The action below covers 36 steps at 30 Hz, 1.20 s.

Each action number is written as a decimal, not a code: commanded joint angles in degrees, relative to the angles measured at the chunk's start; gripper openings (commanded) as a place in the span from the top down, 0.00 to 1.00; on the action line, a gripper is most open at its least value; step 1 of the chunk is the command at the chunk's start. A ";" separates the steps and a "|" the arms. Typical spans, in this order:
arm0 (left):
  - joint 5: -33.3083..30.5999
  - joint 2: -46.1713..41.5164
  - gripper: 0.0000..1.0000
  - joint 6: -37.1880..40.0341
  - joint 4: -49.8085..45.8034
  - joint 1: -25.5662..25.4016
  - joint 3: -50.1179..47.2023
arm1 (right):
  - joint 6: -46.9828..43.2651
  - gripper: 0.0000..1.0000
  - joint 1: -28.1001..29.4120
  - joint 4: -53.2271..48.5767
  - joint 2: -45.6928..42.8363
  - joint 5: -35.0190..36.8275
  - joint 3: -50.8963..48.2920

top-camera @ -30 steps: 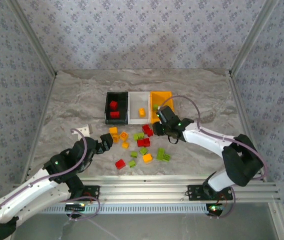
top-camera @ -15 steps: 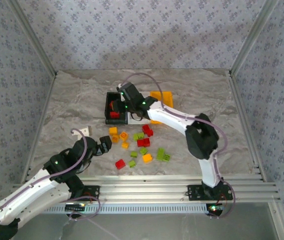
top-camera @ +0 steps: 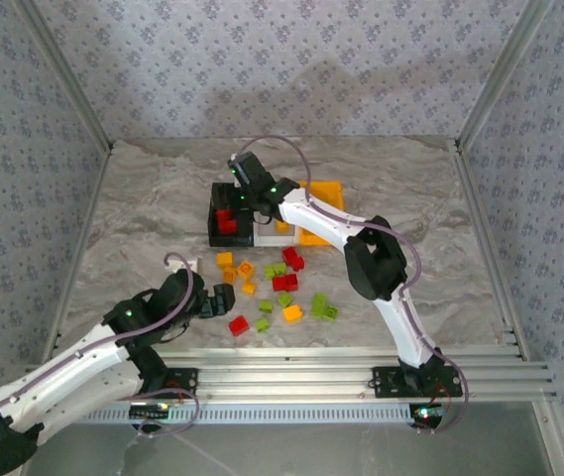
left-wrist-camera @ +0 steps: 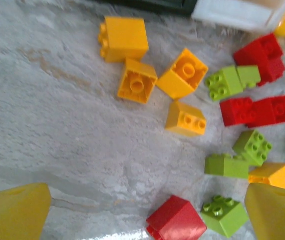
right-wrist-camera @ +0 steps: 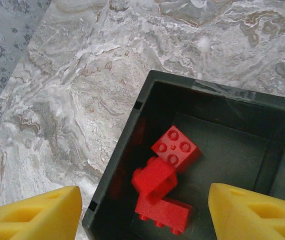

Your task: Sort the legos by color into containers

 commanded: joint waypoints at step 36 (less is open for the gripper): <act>3.81 30.12 0.50 3.01 7.81 -11.65 2.12 | 5.19 0.27 -1.98 9.45 -45.53 5.93 -53.80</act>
